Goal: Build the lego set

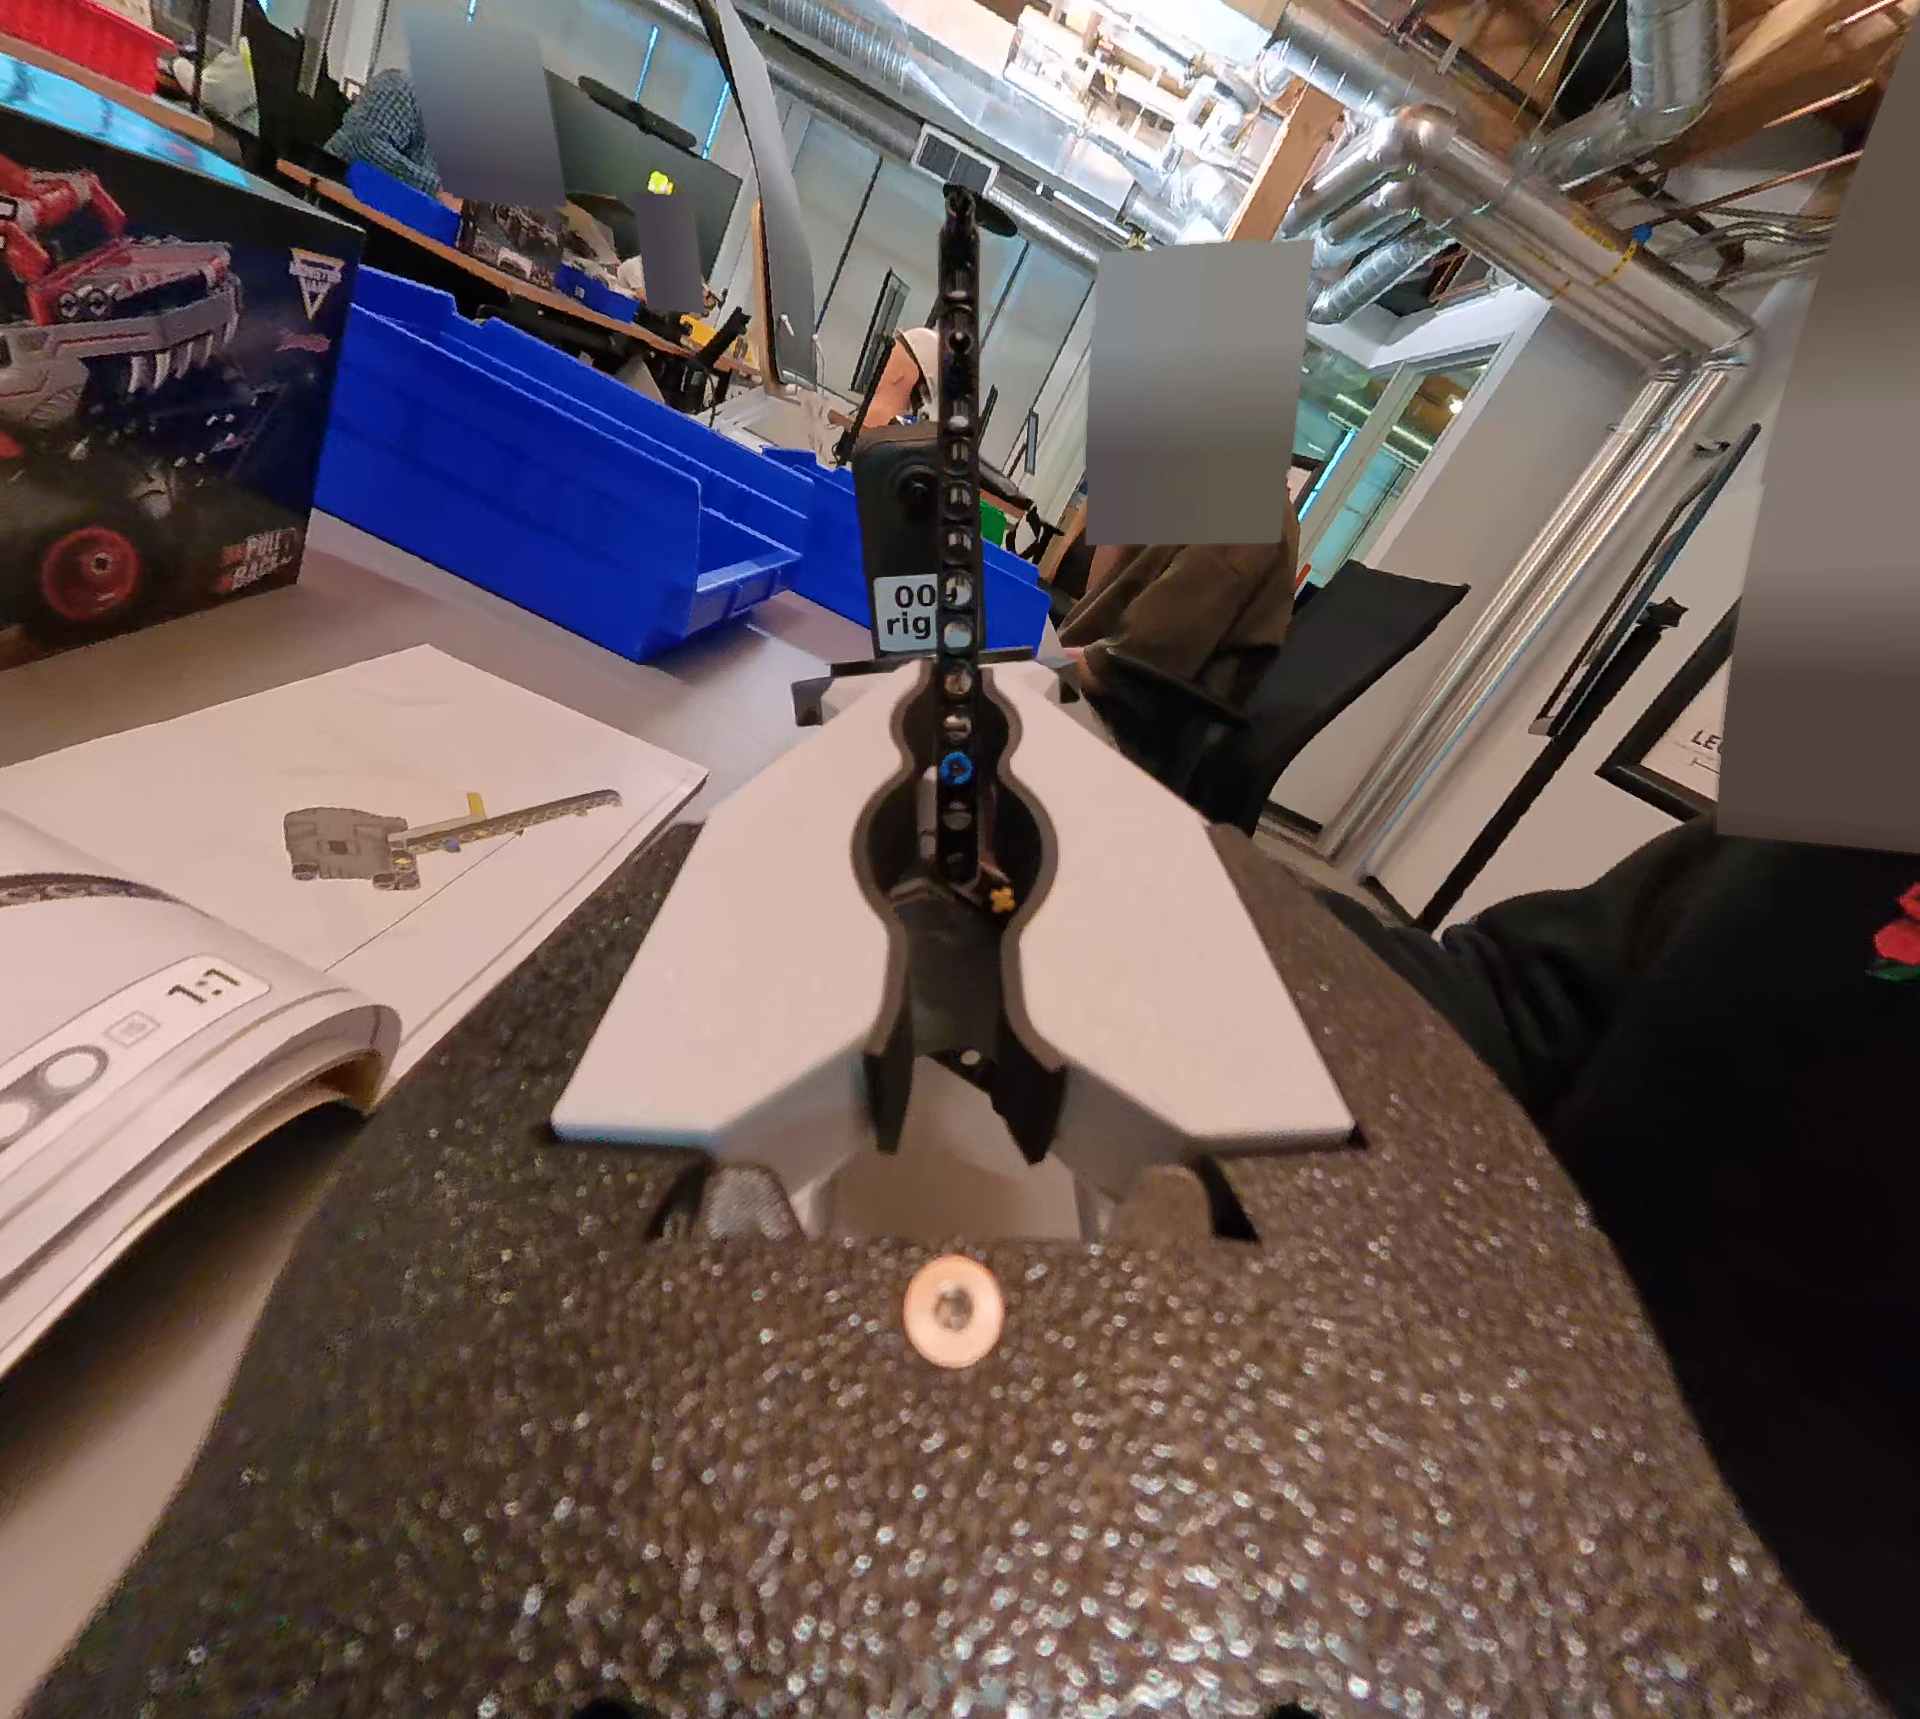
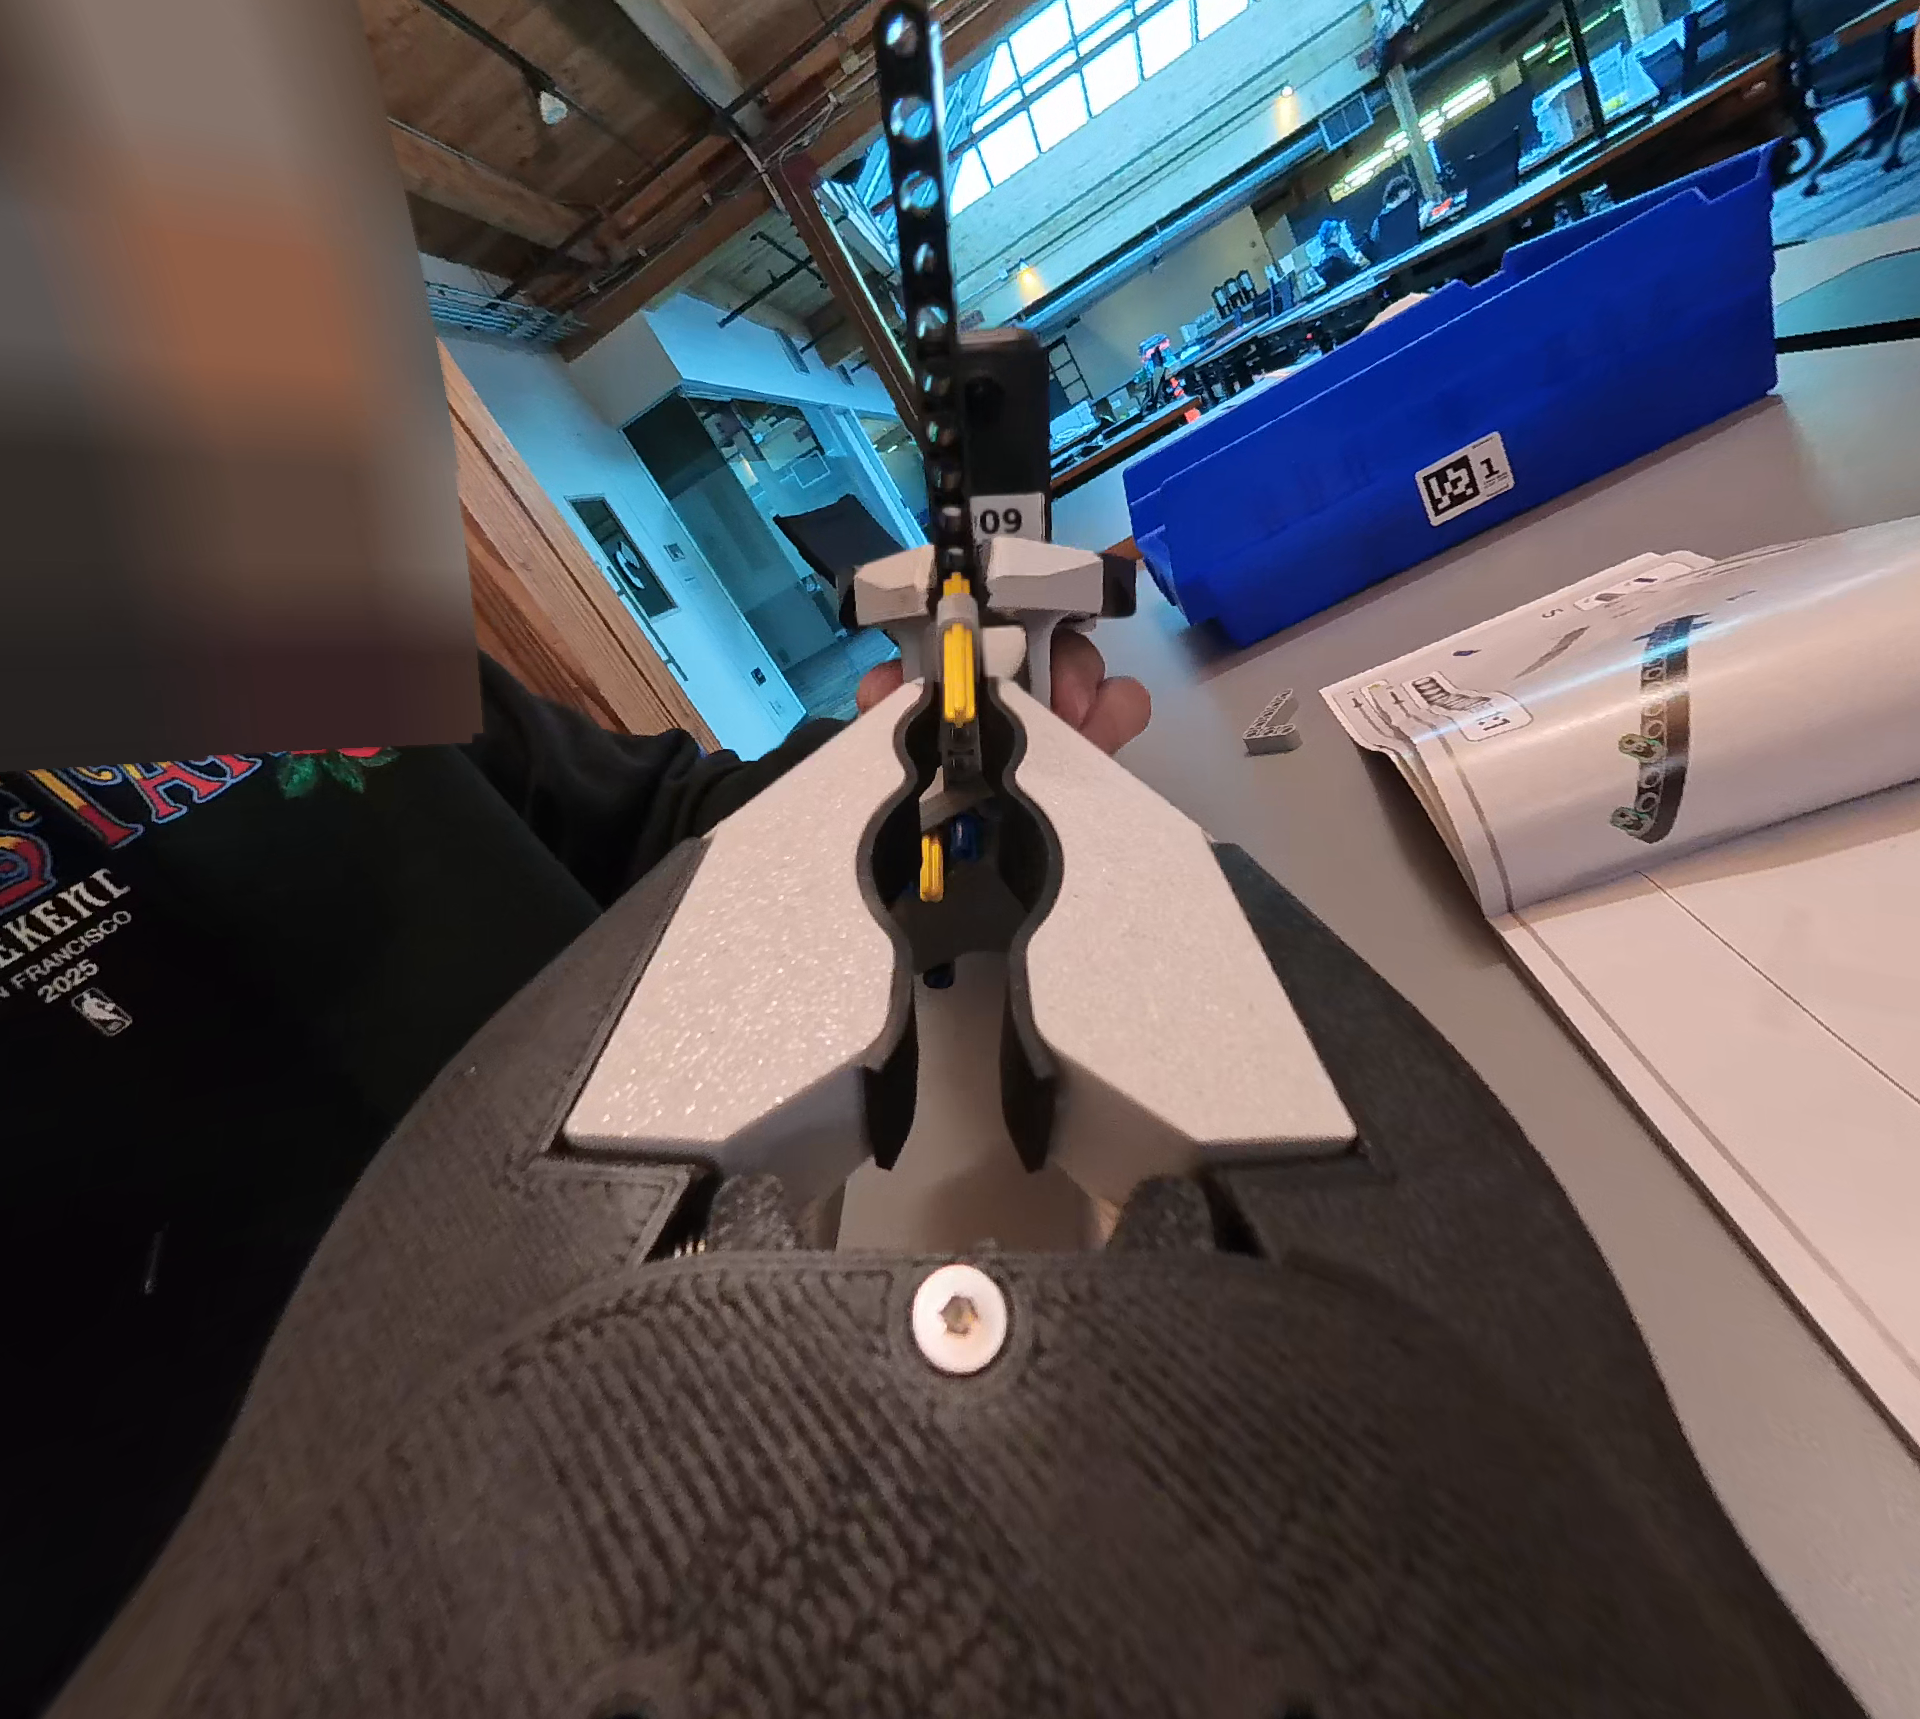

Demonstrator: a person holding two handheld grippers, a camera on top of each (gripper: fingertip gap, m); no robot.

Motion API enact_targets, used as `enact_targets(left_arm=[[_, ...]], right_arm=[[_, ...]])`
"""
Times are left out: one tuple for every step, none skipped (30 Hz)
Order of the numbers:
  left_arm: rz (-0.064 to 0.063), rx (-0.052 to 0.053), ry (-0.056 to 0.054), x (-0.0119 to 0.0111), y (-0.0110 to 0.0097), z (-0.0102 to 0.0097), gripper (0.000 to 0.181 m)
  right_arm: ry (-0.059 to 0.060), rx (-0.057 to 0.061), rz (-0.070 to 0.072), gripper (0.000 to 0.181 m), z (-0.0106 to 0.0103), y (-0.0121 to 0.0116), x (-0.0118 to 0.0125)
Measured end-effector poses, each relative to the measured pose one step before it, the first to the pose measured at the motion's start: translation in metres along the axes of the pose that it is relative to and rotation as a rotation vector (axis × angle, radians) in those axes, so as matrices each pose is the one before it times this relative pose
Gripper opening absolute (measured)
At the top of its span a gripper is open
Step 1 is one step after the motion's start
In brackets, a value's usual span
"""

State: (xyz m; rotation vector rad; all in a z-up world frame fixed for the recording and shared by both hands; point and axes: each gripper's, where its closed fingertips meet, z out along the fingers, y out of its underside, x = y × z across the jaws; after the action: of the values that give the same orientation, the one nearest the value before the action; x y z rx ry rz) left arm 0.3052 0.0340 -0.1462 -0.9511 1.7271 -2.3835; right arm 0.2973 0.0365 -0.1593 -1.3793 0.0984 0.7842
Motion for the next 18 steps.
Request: enact_targets(left_arm=[[-0.0008,0.0088,0.0008,0.00008,0.00013,0.00029,0.005],[-0.0014,0.0102,-0.0025,-0.00036,-0.00015,0.00053,0.005],[0.0008,0.0106,-0.0036,-0.00061,-0.00030,0.00056,0.005],[0.0022,0.0090,-0.0038,-0.00067,-0.00062,0.00043,0.005],[0.0032,0.0040,-0.0023,-0.00043,-0.00029,0.00022,0.005],[0.0035,0.0007,-0.0016,-0.00047,0.00003,0.00011,0.005],[0.0045,0.0021,-0.0018,-0.00049,-0.00007,0.00000,0.005],[0.0051,0.0045,-0.0014,-0.00032,-0.00002,0.00003,0.005],[0.0027,0.0039,-0.0030,-0.00063,0.00005,-0.00002,0.005],[-0.0009,-0.0002,-0.0043,-0.00099,0.00018,0.00013,0.005],[0.0006,-0.0027,0.0008,-0.00062,0.00019,0.00000,0.005],[0.0033,-0.0017,0.0065,0.00020,-0.00010,-0.00008,0.005],[0.0026,-0.0006,0.0060,0.00029,-0.00019,0.00003,0.005],[0.0006,-0.0006,-0.0016,-0.00055,-0.00004,0.00003,0.005],[0.0018,0.0002,-0.0022,-0.00031,-0.00003,0.00020,0.005],[0.0010,0.0011,0.0027,0.00056,-0.00002,0.00014,0.005],[-0.0006,0.0016,0.0031,0.00056,-0.00028,0.00022,0.005],[0.0004,-0.0004,-0.0001,0.00024,0.00003,0.00021,0.005]], right_arm=[[0.0035,0.0059,0.0038,0.005,-0.00054,-0.00083,0.00082],[-0.0005,0.0028,0.0028,0.005,-0.00030,-0.00039,0.00030],[0.0030,0.0017,0.0012,0.005,-0.00009,-0.00018,0.00055],[0.0062,0.0041,0.0000,0.005,-0.00013,-0.00055,0.00082],[0.0049,0.0041,-0.0024,0.005,-0.00013,-0.00052,0.00057],[0.0042,0.0008,-0.0023,0.005,-0.00010,-0.00017,0.00037],[0.0048,0.0008,-0.0002,0.005,-0.00012,-0.00012,0.00060],[0.0032,0.0000,0.0000,0.004,0.00013,0.00005,0.00041],[0.0025,-0.0005,-0.0037,0.005,-0.00006,-0.00015,0.00018],[0.0094,-0.0016,-0.0058,0.005,-0.00019,-0.00017,0.00115],[0.0084,-0.0028,-0.0014,0.005,-0.00005,0.00015,0.00116],[0.0008,-0.0037,-0.0036,0.005,0.00016,0.00032,-0.00011],[-0.0014,-0.0038,-0.0079,0.005,0.00017,0.00029,-0.00066],[0.0029,-0.0012,-0.0034,0.005,0.00013,0.00004,0.00014],[0.0052,0.0019,0.0029,0.005,-0.00016,-0.00022,0.00094],[-0.0040,0.0013,0.0007,0.005,-0.00015,-0.00015,-0.00056],[-0.0052,0.0012,-0.0037,0.005,-0.00012,-0.00026,-0.00101],[0.0007,0.0018,-0.0023,0.005,-0.00006,-0.00023,-0.00006]])
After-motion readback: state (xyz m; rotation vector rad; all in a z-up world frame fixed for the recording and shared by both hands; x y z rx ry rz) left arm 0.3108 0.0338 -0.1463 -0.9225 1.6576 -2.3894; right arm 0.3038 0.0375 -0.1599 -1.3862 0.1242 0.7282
